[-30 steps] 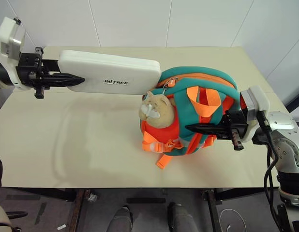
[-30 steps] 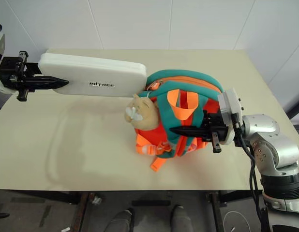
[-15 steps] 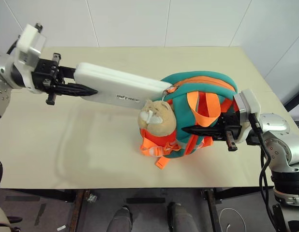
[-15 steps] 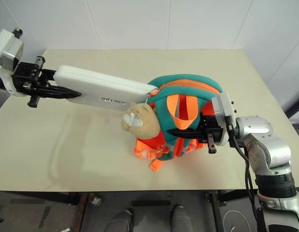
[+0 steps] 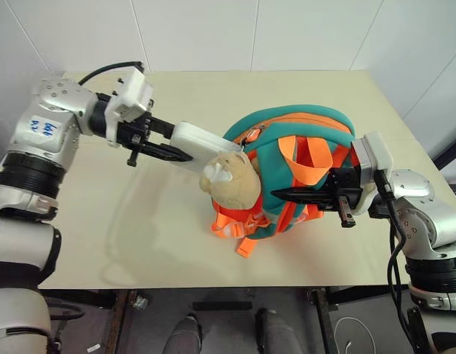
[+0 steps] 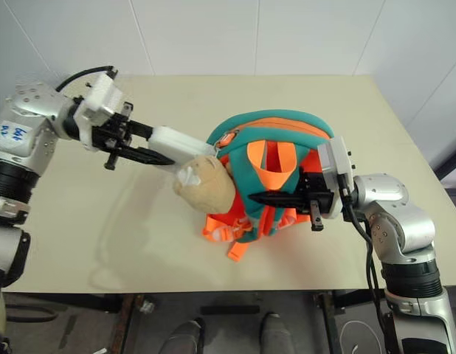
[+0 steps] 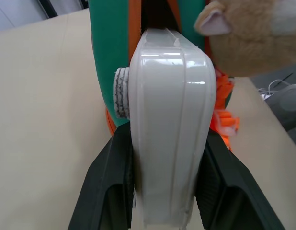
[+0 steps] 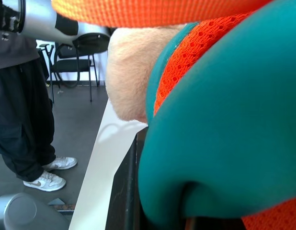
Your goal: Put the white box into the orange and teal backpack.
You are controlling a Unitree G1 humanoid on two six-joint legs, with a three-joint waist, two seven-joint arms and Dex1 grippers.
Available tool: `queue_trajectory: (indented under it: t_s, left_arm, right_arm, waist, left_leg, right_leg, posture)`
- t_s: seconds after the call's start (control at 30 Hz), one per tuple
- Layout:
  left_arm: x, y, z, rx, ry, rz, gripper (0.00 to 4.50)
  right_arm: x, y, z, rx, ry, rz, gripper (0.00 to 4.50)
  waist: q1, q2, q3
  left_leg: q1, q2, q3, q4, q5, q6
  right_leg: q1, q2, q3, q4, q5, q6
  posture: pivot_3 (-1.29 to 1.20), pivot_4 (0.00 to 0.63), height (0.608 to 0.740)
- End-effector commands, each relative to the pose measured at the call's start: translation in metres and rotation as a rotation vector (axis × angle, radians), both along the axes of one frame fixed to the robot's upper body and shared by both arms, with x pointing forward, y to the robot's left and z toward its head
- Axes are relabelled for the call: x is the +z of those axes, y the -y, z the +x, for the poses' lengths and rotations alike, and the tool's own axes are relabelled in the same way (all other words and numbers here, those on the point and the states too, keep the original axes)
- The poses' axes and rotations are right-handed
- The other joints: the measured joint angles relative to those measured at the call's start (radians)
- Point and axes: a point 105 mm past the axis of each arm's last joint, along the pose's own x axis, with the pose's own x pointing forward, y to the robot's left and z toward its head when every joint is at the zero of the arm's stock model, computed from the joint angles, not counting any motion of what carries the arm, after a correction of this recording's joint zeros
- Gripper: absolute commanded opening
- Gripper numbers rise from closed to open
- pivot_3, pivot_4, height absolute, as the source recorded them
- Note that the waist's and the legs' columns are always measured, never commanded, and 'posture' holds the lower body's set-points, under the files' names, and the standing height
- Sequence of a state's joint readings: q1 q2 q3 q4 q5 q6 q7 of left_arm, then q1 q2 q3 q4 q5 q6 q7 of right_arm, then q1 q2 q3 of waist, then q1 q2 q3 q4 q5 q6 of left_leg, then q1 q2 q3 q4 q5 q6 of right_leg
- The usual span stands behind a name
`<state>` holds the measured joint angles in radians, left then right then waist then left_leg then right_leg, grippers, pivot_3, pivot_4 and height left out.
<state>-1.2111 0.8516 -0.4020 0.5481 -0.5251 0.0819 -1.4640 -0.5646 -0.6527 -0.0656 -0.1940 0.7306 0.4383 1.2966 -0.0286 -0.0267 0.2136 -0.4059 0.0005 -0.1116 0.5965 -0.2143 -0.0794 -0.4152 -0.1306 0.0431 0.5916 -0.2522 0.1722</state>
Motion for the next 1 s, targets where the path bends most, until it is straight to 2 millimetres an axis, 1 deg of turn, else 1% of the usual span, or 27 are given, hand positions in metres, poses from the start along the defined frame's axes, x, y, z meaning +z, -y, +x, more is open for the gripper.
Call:
queue_trajectory:
  t_s: [0.03,0.1,0.13,0.2,0.23,0.37,0.43,0.5,0.53,0.63,0.7,0.77,0.8,0.9,1.0]
  left_arm:
    - [0.0,0.026,-0.002,-0.034,0.024,-0.04,1.28]
    - [-0.002,0.042,-0.003,-0.056,0.022,-0.085,1.28]
    - [-0.005,0.048,0.0,-0.037,0.024,-0.084,1.28]
    - [-0.014,0.067,-0.003,-0.063,0.006,-0.1,1.28]
    - [-0.019,0.074,-0.003,-0.054,-0.005,-0.093,1.28]
    - [-0.026,0.085,-0.004,-0.031,-0.022,-0.083,1.28]
    - [-0.029,0.086,-0.003,-0.004,-0.032,-0.068,1.28]
    - [-0.035,0.081,-0.01,-0.011,-0.073,-0.014,2.02]
    - [-0.033,0.078,-0.012,-0.016,-0.079,-0.022,2.28]
    - [-0.01,0.065,-0.017,-0.012,-0.075,-0.104,3.22]
    - [0.005,0.046,-0.016,0.024,-0.064,-0.12,3.82]
    - [0.013,0.029,-0.016,0.05,-0.064,-0.116,4.43]
    - [0.013,0.021,-0.019,0.051,-0.071,-0.101,4.5]
    - [0.012,-0.003,-0.023,0.079,-0.066,-0.055,4.5]
    - [0.013,-0.016,-0.031,0.082,-0.074,-0.064,4.5]
  right_arm:
    - [0.011,-0.003,-0.004,0.01,0.047,0.024,0.01]
    - [0.011,-0.004,-0.003,0.009,0.043,0.027,0.01]
    - [0.011,-0.004,-0.003,0.008,0.041,0.027,0.01]
    - [0.011,-0.007,-0.002,0.008,0.039,0.028,0.01]
    - [0.011,-0.008,-0.002,0.009,0.039,0.03,0.01]
    - [0.012,-0.009,-0.001,0.007,0.038,0.035,0.01]
    - [0.012,-0.009,-0.001,0.003,0.039,0.035,0.01]
    - [0.013,-0.009,-0.001,0.001,0.038,0.037,0.01]
    - [0.013,-0.01,-0.001,-0.001,0.038,0.038,0.01]
    - [0.013,-0.01,-0.001,-0.006,0.037,0.039,0.01]
    - [0.012,-0.01,-0.001,-0.01,0.036,0.038,0.01]
    - [0.012,-0.01,0.0,-0.013,0.036,0.037,0.01]
    - [0.012,-0.01,0.0,-0.014,0.035,0.037,0.01]
    - [0.011,-0.011,0.001,-0.017,0.035,0.034,0.01]
    - [0.011,-0.011,0.002,-0.018,0.035,0.034,0.01]
  waist:
    - [0.001,0.0,0.0]
    - [0.002,0.0,0.0]
    - [0.002,0.0,0.0]
    - [0.002,0.0,0.0]
    - [0.002,0.0,0.0]
    - [-0.003,0.0,0.0]
    - [-0.001,0.0,0.0]
    - [0.0,0.0,0.0]
    - [-0.001,0.0,0.0]
    - [-0.002,0.0,0.0]
    - [-0.005,0.0,0.0]
    - [-0.007,0.0,0.0]
    - [-0.007,0.0,0.0]
    - [-0.003,0.0,0.0]
    - [-0.001,0.0,0.0]
  left_leg:
    - [0.0,0.0,0.0,0.0,0.0,0.0]
    - [0.0,0.0,0.0,0.001,0.0,0.0]
    - [0.0,0.0,0.0,0.002,0.0,0.0]
    - [0.0,0.0,0.0,0.003,0.0,0.0]
    - [0.0,-0.001,0.0,0.003,0.0,0.0]
    - [0.0,-0.001,0.0,0.004,0.0,0.0]
    - [0.001,-0.001,0.0,0.004,0.0,0.0]
    - [0.001,-0.001,0.0,0.004,0.0,0.0]
    - [0.0,-0.001,0.0,0.005,0.0,0.0]
    - [0.001,-0.001,0.0,0.005,0.0,0.0]
    - [0.001,-0.001,0.0,0.005,0.0,0.0]
    - [0.001,-0.001,0.0,0.004,0.0,0.0]
    - [0.001,-0.001,0.0,0.004,0.0,0.0]
    - [0.001,-0.001,0.0,0.004,0.0,0.0]
    - [0.001,-0.001,0.0,0.004,0.0,0.0]
  right_leg:
    - [0.0,0.0,0.0,0.0,0.0,0.0]
    - [0.0,0.0,0.0,0.0,0.0,0.0]
    - [0.0,0.0,0.0,0.0,0.0,0.0]
    - [0.0,0.0,0.0,-0.001,0.0,0.0]
    - [0.0,0.0,0.001,-0.001,0.0,0.001]
    - [0.0,0.0,0.001,0.0,0.001,0.001]
    - [0.0,0.0,0.001,0.0,0.001,0.001]
    - [0.0,0.0,0.002,0.0,0.001,0.001]
    - [0.0,0.0,0.002,0.0,0.001,0.001]
    - [0.0,0.0,0.002,0.0,0.001,0.001]
    - [0.0,0.001,0.002,0.0,0.001,0.001]
    - [0.0,0.001,0.002,0.0,0.001,0.001]
    - [0.0,0.001,0.002,0.0,0.001,0.001]
    - [0.001,0.0,0.002,0.0,0.001,0.001]
    - [0.001,0.0,0.002,0.0,0.001,0.001]
  posture:
    - [0.0,0.15,0.74]
    - [0.0,0.15,0.74]
    - [0.0,0.15,0.74]
    - [0.0,0.15,0.74]
    - [0.0,0.15,0.74]
    - [0.0,0.15,0.74]
    - [0.0,0.15,0.74]
    - [0.0,0.15,0.74]
    - [0.0,0.15,0.74]
    - [0.0,0.15,0.74]
    - [0.0,0.15,0.74]
    - [0.0,0.15,0.74]
    - [0.0,0.15,0.74]
    - [0.0,0.15,0.74]
    - [0.0,0.15,0.74]
